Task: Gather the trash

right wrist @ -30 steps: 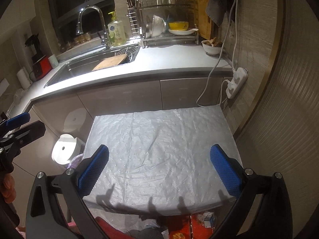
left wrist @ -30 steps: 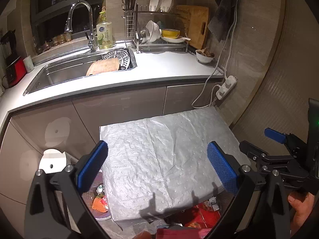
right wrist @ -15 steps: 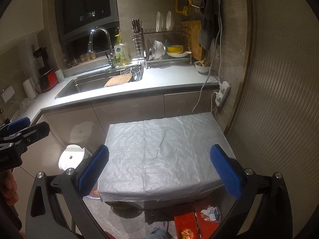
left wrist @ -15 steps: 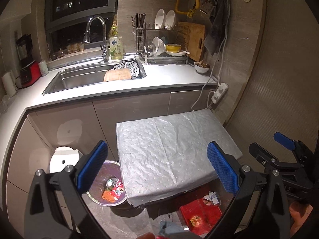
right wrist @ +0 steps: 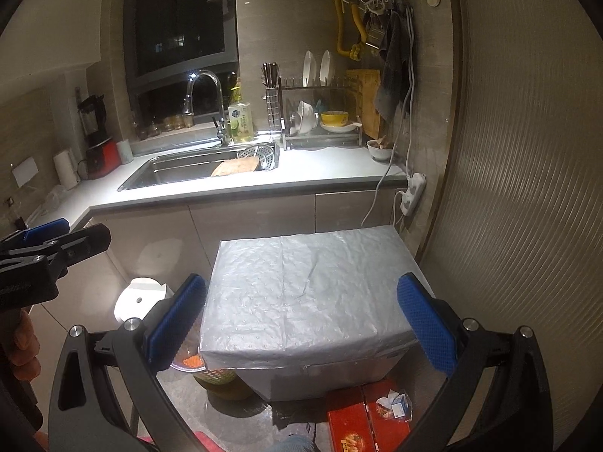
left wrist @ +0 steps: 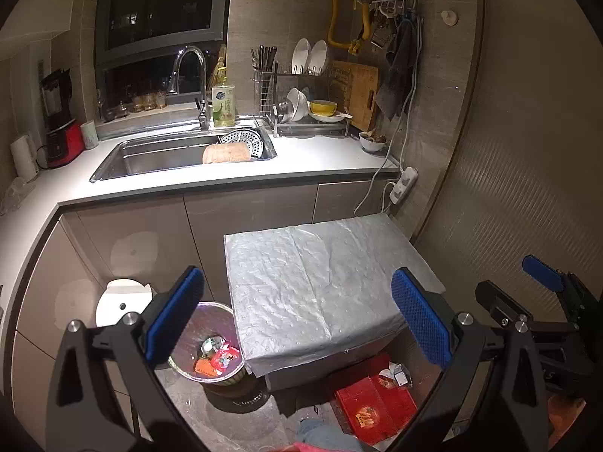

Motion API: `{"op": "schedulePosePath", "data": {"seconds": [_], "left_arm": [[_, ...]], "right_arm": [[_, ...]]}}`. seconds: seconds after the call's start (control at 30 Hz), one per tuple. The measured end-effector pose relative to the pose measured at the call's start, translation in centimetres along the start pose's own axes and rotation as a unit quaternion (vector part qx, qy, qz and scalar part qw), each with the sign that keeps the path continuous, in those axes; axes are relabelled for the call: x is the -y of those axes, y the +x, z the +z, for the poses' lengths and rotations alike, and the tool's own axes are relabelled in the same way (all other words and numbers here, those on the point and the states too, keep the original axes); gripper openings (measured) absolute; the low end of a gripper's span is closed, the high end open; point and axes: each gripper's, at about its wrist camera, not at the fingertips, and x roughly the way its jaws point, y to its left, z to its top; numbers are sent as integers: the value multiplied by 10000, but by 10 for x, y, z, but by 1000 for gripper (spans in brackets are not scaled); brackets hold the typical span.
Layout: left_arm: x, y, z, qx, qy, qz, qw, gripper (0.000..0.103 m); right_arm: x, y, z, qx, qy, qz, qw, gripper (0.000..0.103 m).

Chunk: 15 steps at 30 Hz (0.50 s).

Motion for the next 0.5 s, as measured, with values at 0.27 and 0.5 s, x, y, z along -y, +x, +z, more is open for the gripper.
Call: {"op": "schedulePosePath", "data": {"seconds": [0.27, 0.5], "left_arm": [[0, -4, 5, 171, 27, 42, 9998, 95], [4, -1, 8, 197, 82, 46, 9998, 95]], "right_arm": [[-7, -4, 2, 87, -79, -4, 9999, 101], [-5, -2, 2, 70, -60, -33, 10000, 101]]}}
